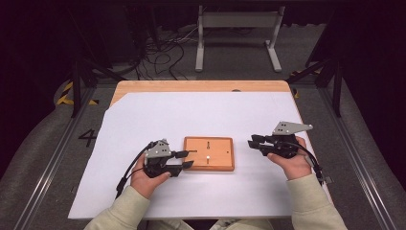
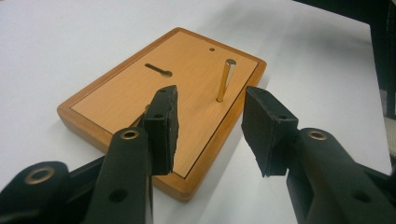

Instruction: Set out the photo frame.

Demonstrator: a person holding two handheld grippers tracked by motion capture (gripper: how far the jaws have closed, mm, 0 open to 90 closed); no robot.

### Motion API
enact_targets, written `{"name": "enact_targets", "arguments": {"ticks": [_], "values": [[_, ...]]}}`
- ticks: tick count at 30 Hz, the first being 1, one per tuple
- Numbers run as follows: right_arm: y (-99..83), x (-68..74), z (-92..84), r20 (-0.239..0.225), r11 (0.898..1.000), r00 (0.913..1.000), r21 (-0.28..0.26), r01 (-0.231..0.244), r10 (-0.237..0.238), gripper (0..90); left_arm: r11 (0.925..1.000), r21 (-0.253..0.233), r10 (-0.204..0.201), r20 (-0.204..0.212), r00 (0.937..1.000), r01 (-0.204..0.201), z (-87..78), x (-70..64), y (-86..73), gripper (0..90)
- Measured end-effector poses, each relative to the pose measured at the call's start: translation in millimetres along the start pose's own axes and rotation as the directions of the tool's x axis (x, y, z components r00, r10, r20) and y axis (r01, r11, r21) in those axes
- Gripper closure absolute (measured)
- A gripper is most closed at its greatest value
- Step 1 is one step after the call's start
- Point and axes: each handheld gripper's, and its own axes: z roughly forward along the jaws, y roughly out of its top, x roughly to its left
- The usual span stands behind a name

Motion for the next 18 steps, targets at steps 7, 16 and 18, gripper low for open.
{"name": "enact_targets", "arguments": {"ticks": [7,16,18], "values": [[-1.2,-1.8,-2.9,0.024,1.0,0.9995,-0.001,-0.019,0.019,56.1,0.9995,-0.02,-0.024,0.027,0.9993,0.025,16.5,-1.9,5.5,51.7],[-3.6,-8.6,-5.2,0.024,0.999,0.9983,-0.013,-0.052,0.053,54.2,0.9992,-0.031,-0.026,0.019,0.9995,0.026,40.5,-1.7,5.7,48.8],[-4.2,-9.0,-4.5,0.022,0.998,0.9983,-0.012,-0.054,0.055,54.1,0.9996,-0.021,-0.02,0.018,0.9996,0.02,44.9,-1.3,5.3,48.3]]}}
